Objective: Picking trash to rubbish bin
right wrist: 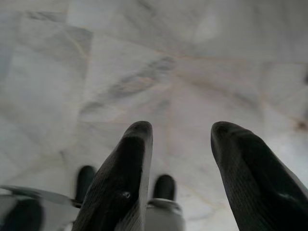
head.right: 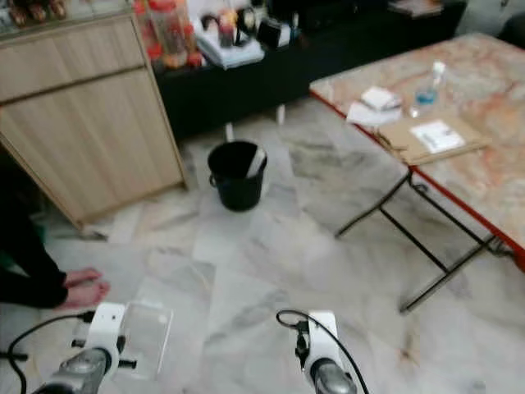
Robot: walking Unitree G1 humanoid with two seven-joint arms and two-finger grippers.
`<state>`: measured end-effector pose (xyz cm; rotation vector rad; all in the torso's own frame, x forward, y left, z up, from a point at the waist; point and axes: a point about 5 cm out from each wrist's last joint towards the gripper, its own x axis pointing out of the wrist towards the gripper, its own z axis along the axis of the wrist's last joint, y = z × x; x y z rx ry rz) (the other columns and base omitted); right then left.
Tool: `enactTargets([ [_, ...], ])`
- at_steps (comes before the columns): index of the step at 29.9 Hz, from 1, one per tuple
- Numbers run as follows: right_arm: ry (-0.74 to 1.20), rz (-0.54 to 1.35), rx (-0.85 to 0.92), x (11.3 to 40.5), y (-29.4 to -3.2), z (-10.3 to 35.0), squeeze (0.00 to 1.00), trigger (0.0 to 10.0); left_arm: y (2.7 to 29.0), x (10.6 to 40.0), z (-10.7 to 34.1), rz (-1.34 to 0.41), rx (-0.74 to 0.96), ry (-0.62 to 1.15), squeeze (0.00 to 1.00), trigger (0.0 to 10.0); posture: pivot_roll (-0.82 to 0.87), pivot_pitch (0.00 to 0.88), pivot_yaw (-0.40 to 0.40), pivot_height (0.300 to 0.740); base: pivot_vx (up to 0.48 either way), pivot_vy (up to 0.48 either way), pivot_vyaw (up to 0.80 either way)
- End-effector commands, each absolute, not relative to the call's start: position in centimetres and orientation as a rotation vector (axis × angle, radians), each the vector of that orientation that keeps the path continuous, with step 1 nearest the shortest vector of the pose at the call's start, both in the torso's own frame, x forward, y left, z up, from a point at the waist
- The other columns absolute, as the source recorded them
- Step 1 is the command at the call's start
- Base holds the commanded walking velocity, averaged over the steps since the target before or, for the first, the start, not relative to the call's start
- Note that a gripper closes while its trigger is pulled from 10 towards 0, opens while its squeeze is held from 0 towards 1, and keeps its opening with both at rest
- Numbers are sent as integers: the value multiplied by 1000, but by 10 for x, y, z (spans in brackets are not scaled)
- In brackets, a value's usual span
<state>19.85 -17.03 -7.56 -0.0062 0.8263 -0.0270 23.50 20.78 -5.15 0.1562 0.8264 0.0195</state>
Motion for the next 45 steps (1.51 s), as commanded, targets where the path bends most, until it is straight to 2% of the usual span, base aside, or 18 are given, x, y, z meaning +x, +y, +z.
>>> enactTargets([
  [1,816,-19,8,202,-164,-74,0,10000,218,232,-52,28,192,840,0,10000,128,90,-2,740,277,0,500],
  [45,776,-38,46,210,-165,-69,0,10000,217,234,-50,48,174,828,0,10000,137,140,-15,740,310,0,11],
])
